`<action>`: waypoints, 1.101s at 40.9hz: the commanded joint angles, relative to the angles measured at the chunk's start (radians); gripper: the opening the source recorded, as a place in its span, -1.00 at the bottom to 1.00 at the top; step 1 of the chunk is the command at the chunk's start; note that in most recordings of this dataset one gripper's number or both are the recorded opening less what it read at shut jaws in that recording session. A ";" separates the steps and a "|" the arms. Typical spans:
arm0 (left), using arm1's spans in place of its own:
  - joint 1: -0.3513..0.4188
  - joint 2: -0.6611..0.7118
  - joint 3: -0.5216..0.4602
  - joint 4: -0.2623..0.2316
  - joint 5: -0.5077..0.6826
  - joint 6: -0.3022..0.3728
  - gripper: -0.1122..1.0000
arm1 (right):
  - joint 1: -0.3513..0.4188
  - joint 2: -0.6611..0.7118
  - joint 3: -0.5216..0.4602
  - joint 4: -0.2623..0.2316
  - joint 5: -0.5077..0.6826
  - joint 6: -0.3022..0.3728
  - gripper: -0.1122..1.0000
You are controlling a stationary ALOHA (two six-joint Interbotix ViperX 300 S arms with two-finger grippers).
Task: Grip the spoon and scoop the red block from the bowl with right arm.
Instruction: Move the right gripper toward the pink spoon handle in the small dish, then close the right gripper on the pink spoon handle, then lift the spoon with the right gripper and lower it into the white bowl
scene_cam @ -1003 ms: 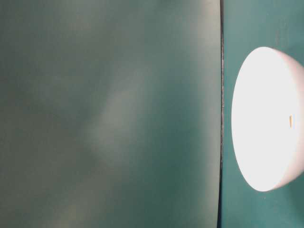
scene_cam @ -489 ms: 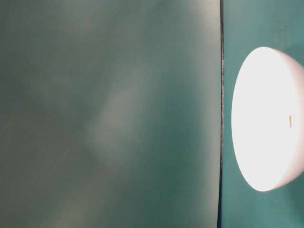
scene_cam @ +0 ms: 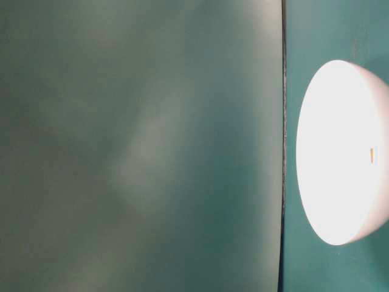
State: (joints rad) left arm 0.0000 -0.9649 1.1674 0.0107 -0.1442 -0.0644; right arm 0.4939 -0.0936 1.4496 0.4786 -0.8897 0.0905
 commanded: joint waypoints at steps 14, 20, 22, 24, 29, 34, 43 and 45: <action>-0.002 0.006 -0.026 0.002 0.003 0.000 -0.80 | 0.023 0.074 0.023 0.003 -0.209 0.009 0.02; 0.002 0.005 -0.026 0.002 0.005 0.000 -0.80 | 0.032 0.132 0.009 0.003 -0.242 0.021 -0.01; 0.003 0.005 -0.028 0.002 0.006 0.000 -0.80 | 0.035 0.150 0.006 0.003 -0.253 0.029 -0.01; 0.005 0.005 -0.028 0.002 0.008 0.000 -0.80 | 0.040 0.170 0.005 0.003 -0.265 0.040 -0.01; 0.005 0.003 -0.028 0.002 0.014 0.000 -0.80 | 0.055 0.190 0.003 0.003 -0.285 0.055 -0.01; 0.005 0.005 -0.028 0.002 0.021 0.000 -0.80 | 0.058 0.189 0.005 0.003 -0.290 0.055 -0.02; 0.006 0.005 -0.028 0.002 0.029 -0.002 -0.80 | 0.057 0.190 -0.003 0.003 -0.290 0.055 -0.23; 0.006 0.003 -0.028 0.002 0.029 0.000 -0.80 | 0.057 0.190 -0.003 0.003 -0.290 0.055 -0.32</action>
State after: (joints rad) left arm 0.0031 -0.9649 1.1658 0.0123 -0.1089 -0.0644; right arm 0.5476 0.1028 1.4527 0.4786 -1.1689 0.1396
